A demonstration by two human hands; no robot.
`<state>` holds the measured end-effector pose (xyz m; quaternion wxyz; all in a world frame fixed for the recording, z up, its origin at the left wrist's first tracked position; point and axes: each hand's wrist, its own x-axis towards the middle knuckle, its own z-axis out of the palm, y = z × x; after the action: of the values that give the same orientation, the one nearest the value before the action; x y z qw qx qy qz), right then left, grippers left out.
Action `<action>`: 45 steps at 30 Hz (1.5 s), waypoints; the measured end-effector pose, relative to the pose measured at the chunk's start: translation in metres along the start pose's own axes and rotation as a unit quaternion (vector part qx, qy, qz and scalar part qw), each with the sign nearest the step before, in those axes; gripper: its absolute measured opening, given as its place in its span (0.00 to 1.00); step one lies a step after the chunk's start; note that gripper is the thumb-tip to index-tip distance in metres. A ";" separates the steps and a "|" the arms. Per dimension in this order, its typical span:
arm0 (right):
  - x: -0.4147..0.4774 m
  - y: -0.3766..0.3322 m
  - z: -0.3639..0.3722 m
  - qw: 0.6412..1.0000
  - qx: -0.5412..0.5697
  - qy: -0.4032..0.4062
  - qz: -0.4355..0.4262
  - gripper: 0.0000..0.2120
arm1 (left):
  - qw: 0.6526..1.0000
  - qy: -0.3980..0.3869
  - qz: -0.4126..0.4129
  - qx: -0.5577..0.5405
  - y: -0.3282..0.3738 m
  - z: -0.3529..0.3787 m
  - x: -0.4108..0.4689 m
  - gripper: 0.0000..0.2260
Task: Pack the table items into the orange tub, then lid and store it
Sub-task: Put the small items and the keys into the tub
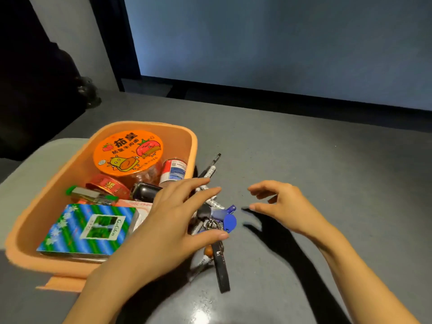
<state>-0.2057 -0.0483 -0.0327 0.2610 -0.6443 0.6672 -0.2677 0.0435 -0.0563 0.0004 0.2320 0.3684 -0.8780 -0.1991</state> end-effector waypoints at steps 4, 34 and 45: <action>0.004 0.026 0.013 0.999 0.023 -0.048 -0.001 0.16 | 0.999 0.034 -0.014 0.006 0.025 0.022 -0.013 0.30; 0.032 0.051 0.022 0.990 0.035 -0.138 0.019 0.07 | 0.978 0.007 -0.207 0.003 0.000 0.111 -0.006 0.22; 0.142 0.031 0.043 0.991 -0.034 -0.088 -0.099 0.17 | 0.970 0.032 -0.238 -0.024 0.000 0.131 0.014 0.27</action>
<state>-0.2033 -0.1903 -0.0854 0.2691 -0.7363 0.5836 -0.2118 -0.0376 -0.0437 -0.1025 0.2143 0.5674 -0.7519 -0.2583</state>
